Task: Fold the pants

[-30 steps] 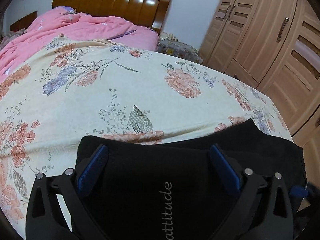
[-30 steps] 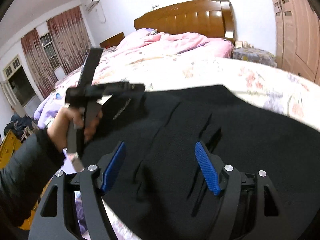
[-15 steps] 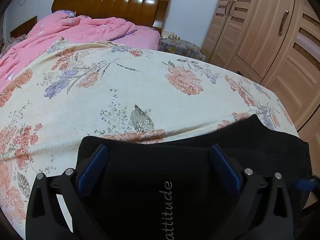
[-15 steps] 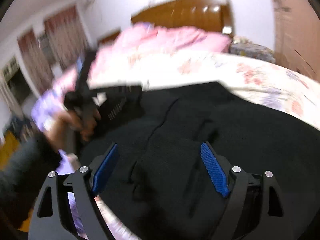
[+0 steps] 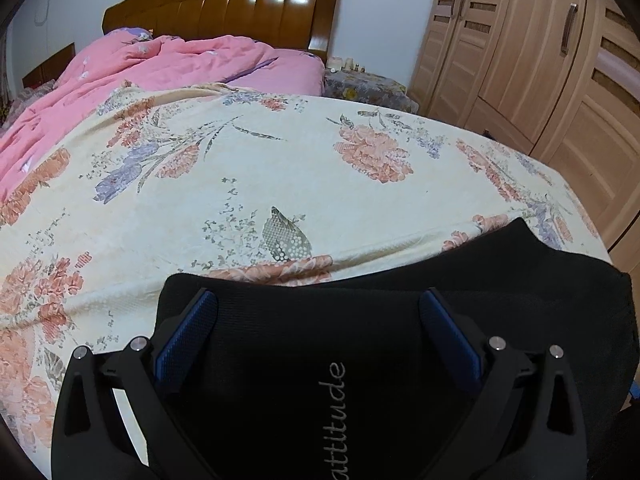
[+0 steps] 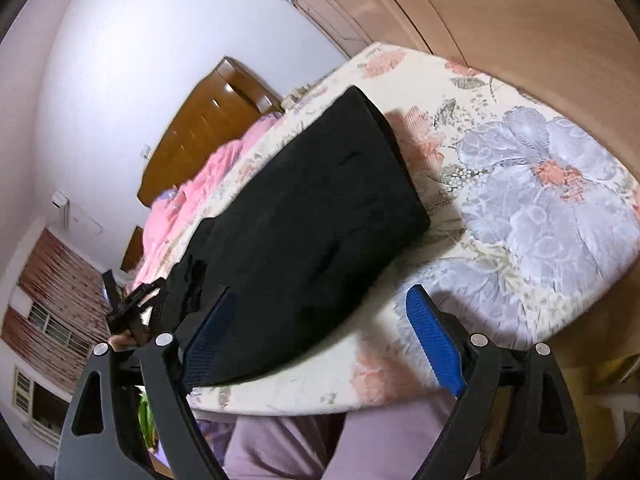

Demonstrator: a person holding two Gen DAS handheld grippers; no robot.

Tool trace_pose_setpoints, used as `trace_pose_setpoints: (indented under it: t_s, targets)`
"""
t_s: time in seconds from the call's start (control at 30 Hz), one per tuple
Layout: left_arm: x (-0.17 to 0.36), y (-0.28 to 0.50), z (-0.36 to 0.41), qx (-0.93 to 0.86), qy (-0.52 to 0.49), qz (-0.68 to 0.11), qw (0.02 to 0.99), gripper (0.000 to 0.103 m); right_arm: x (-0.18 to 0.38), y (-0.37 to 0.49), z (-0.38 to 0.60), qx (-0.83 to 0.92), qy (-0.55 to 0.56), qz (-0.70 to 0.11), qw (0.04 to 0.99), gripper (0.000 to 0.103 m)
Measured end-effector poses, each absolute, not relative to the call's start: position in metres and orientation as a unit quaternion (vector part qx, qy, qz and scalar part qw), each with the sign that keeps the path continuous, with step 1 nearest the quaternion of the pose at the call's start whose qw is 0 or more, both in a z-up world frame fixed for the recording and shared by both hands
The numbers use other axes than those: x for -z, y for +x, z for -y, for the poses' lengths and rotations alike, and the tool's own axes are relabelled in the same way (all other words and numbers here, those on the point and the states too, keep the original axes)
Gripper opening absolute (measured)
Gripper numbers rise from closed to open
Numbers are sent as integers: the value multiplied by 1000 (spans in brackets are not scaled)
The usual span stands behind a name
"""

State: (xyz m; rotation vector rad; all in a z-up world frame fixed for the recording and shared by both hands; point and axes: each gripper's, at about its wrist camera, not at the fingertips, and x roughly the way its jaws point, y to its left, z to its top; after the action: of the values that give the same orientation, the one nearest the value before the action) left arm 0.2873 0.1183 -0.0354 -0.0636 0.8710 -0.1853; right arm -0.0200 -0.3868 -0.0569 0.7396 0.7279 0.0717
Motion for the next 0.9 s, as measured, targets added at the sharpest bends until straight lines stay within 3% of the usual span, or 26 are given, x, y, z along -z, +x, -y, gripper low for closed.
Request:
trace_pose_setpoints:
  t_s: [0.2,0.27,0.4,0.47,0.7,0.83,0.9]
  targets:
    - [35,285,-109,71,3,-419,905,101,52,15,365,-27,302,-397,866,88]
    - [29,280,-107,56,16,-405,913,101,46,29,356,-17,284,-415,864,96]
    - [-12,227,-91,91,-16,-328,940,101,54,28,363,-7,298,-419,857,96]
    - [-21,200,-67,122,11,-328,937,101,54,25,358,-10,287,-419,861,96]
    - [27,142,11,174,129,-370,903,101,53,34,343,3,266,-424,866,97]
    - [53,148,0,191,62,-394,897,102,53,40,351,4,297,-418,858,97]
    - [55,147,0,190,76,-388,899,102,54,41,356,4,316,-410,855,95]
